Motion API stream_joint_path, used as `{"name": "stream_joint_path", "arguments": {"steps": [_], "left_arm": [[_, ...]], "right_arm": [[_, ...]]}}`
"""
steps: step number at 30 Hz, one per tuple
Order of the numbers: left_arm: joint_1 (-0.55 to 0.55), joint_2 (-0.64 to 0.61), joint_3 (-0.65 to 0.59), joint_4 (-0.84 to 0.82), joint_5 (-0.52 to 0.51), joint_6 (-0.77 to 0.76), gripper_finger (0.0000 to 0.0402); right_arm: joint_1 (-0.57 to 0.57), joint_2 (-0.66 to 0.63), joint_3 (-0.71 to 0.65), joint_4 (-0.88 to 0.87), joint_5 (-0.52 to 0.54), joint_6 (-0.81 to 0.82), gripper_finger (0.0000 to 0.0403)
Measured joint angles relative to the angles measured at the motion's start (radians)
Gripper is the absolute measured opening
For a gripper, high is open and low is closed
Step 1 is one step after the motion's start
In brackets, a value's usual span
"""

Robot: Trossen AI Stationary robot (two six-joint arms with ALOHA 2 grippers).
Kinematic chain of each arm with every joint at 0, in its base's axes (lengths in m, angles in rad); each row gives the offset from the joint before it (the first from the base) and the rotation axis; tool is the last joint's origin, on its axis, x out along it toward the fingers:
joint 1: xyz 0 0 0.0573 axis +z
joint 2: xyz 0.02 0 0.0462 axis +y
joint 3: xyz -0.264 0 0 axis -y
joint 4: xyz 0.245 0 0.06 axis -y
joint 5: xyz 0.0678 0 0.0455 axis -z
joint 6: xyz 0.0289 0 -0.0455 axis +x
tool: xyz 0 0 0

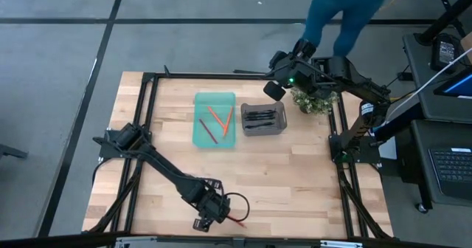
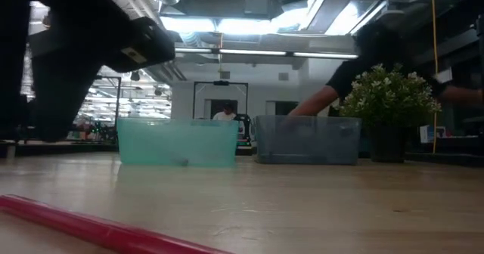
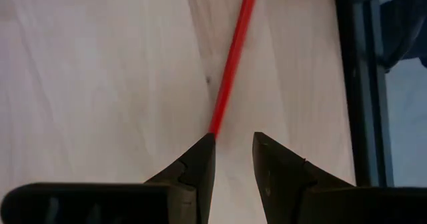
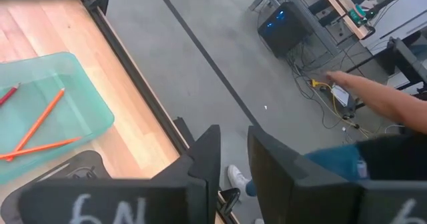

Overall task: Sort pens & pencils
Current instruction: Put the red pencil into the green bin

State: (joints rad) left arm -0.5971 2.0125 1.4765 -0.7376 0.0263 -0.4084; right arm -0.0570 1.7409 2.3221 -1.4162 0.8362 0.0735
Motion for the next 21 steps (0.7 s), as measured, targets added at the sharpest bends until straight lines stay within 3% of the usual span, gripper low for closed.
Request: {"name": "stream_joint_path", "arguments": {"steps": [21], "left_arm": [[0.038, 0.064, 0.001, 0.119, 0.108, 0.038, 0.0094]], "right_arm": [[0.000, 0.000, 0.000, -0.001, -0.001, -0.003, 0.0078]]}}
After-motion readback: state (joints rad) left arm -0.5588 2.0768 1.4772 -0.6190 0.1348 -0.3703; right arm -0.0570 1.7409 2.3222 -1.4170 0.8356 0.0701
